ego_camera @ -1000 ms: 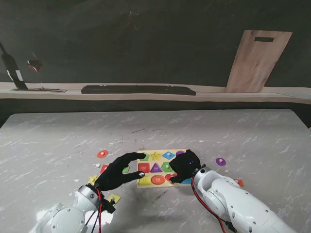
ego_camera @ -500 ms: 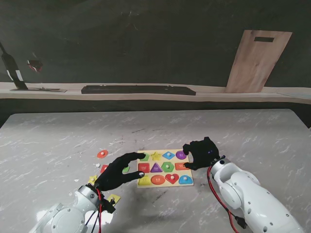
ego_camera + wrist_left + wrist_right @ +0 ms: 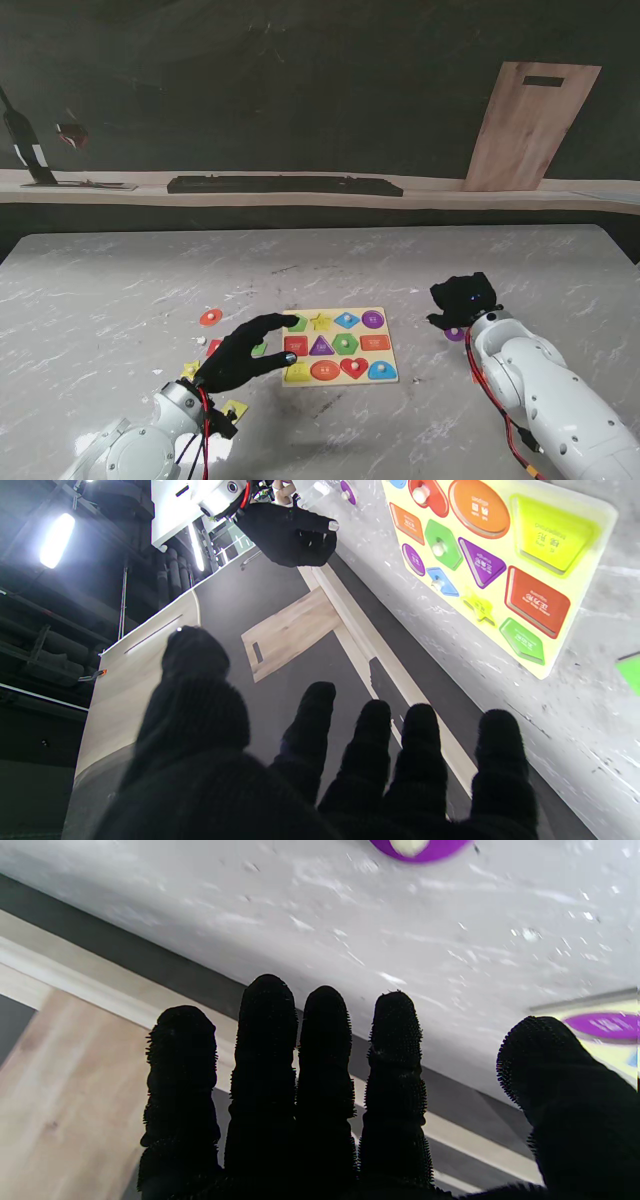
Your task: Fit puzzle pieces into a puzzle board
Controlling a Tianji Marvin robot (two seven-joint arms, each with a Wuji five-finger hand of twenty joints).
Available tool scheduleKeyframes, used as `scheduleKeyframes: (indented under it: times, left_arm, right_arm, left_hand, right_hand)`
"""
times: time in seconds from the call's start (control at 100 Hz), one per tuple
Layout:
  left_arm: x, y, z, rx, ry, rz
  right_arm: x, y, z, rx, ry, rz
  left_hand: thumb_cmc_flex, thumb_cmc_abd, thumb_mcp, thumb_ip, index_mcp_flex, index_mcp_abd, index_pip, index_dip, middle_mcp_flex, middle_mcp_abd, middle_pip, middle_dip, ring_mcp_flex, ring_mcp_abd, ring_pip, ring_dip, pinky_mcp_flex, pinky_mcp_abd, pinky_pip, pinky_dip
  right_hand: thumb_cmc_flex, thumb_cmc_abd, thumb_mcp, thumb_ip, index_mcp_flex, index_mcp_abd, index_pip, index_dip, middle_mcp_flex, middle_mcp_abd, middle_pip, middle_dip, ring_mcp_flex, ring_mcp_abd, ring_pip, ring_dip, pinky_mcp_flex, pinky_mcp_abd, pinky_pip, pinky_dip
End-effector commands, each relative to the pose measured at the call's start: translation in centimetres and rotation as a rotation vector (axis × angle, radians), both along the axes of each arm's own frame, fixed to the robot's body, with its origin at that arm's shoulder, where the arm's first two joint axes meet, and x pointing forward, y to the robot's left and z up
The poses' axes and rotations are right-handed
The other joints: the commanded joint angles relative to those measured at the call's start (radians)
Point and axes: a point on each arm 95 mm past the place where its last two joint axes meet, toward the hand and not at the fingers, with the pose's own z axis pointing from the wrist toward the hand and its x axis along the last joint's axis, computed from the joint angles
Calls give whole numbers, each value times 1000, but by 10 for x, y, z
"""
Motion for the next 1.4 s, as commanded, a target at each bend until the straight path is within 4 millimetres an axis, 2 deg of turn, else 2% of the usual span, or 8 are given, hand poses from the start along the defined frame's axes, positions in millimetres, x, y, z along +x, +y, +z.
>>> scheduleKeyframes:
  times: [0.0, 0.25, 0.27, 0.37, 0.4, 0.72, 1.09, 1.39]
  left_arm:
    - [0, -1, 0, -6, 6, 1]
    - [0, -2, -1, -6, 10, 2]
    - [0, -2, -1, -6, 10, 2]
    - [0, -2, -1, -5, 10, 2]
    - [0, -2, -1, -5, 11, 2]
    - [1, -3, -1, -6, 15, 4]
    - [1, -3, -2, -5, 17, 2]
    - [1, -3, -2, -6, 18, 4]
  right_arm:
    - [-3, -8, -7, -18, 26, -28]
    - [1, -15, -16, -12, 69, -101]
    - [1, -15, -17, -13, 71, -103]
    - [2, -16, -19, -21, 84, -112]
    - [2, -17, -20, -22, 89, -116]
    - [2, -19, -29, -17, 127, -152]
    - [3, -20, -36, -11, 125, -170]
    - [1, -20, -42, -7, 140, -177]
  left_hand:
    - [-2, 22, -35, 36, 16, -31, -9, -22, -3, -14, -3, -9, -11, -24, -7, 6, -8, -84, -6, 18]
    - [-3, 23, -35, 36, 16, -30, -8, -22, -3, -13, -2, -9, -11, -24, -6, 7, -8, -85, -5, 18]
    - [-3, 23, -35, 35, 16, -30, -8, -22, -2, -14, -2, -9, -11, -24, -6, 7, -8, -84, -5, 18]
    - [-3, 23, -35, 35, 16, -30, -8, -22, -3, -13, -2, -9, -10, -23, -6, 7, -7, -84, -5, 18]
    - [-3, 23, -35, 35, 17, -30, -8, -22, -2, -13, -2, -9, -11, -23, -6, 7, -8, -83, -5, 18]
    - [-2, 25, -35, 36, 17, -29, -8, -22, -2, -13, -2, -9, -11, -23, -6, 7, -8, -84, -4, 18]
    - [-2, 26, -35, 36, 17, -29, -9, -23, -4, -14, -2, -9, -12, -24, -6, 6, -8, -85, -5, 17]
    - [-4, 27, -35, 36, 17, -30, -9, -22, -3, -15, -3, -9, -11, -24, -6, 6, -8, -85, -6, 17]
  right_hand:
    - [19, 32, -12, 42, 37, -8, 31, 26, 53, 18, 33, 9, 30, 25, 36, 14, 18, 26, 53, 30]
    - [37, 23, -8, 20, 70, -15, 33, 9, 81, 24, 40, 6, 53, 30, 59, 25, 38, 36, 81, 50]
    - [44, 18, -1, 3, 66, -18, 41, -14, 82, 24, 40, 5, 55, 30, 60, 26, 40, 36, 81, 54]
    - [67, -11, 14, -7, 57, -28, 46, -37, 84, 20, 41, 5, 58, 27, 60, 27, 45, 33, 83, 57]
    - [71, -17, 28, -25, 55, -30, 62, -63, 84, 20, 41, 4, 58, 27, 60, 27, 46, 33, 83, 58]
    - [96, -46, 53, -48, 83, -52, 94, -103, 114, 17, 40, 1, 78, 32, 66, 30, 60, 41, 90, 63]
    - [124, -41, 59, -69, 85, -85, 119, -125, 126, 8, 37, -2, 85, 28, 65, 30, 66, 38, 92, 66]
    - [207, -63, 108, -89, 90, -130, 181, -170, 151, -3, 36, -6, 100, 25, 66, 30, 79, 30, 94, 64]
